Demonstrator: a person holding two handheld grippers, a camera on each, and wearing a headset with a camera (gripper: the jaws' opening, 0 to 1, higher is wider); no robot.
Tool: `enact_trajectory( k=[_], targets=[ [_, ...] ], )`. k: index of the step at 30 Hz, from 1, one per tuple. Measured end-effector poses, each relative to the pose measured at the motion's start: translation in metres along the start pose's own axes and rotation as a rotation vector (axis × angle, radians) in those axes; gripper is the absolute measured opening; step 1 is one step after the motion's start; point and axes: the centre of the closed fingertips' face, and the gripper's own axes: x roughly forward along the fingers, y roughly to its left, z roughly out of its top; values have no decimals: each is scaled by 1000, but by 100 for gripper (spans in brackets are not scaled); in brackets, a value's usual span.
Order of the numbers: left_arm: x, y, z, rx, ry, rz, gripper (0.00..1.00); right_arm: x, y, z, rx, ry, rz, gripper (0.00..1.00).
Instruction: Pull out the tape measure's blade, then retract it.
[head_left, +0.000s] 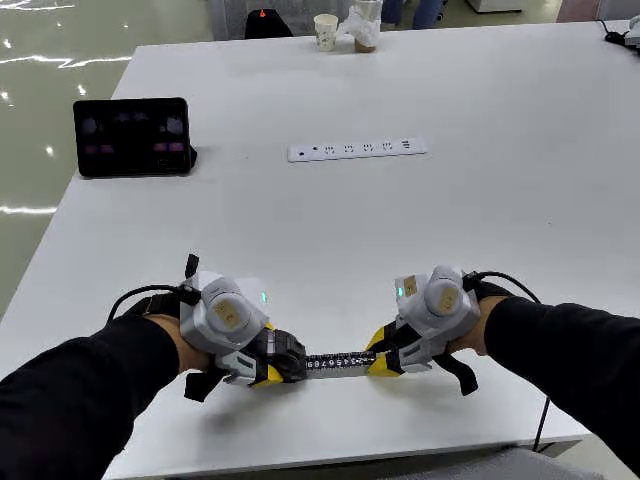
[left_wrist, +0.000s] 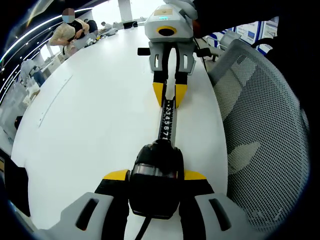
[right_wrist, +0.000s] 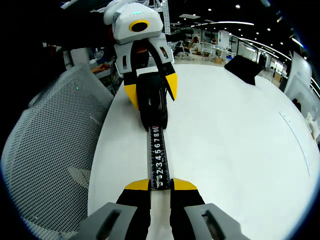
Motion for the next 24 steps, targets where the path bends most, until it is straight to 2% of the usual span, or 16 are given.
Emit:
enact_trajectory(
  k=[24],
  targets=[
    [0, 0, 0, 1, -1, 1, 33, -10, 0, -12, 1, 8, -1, 11]
  ],
)
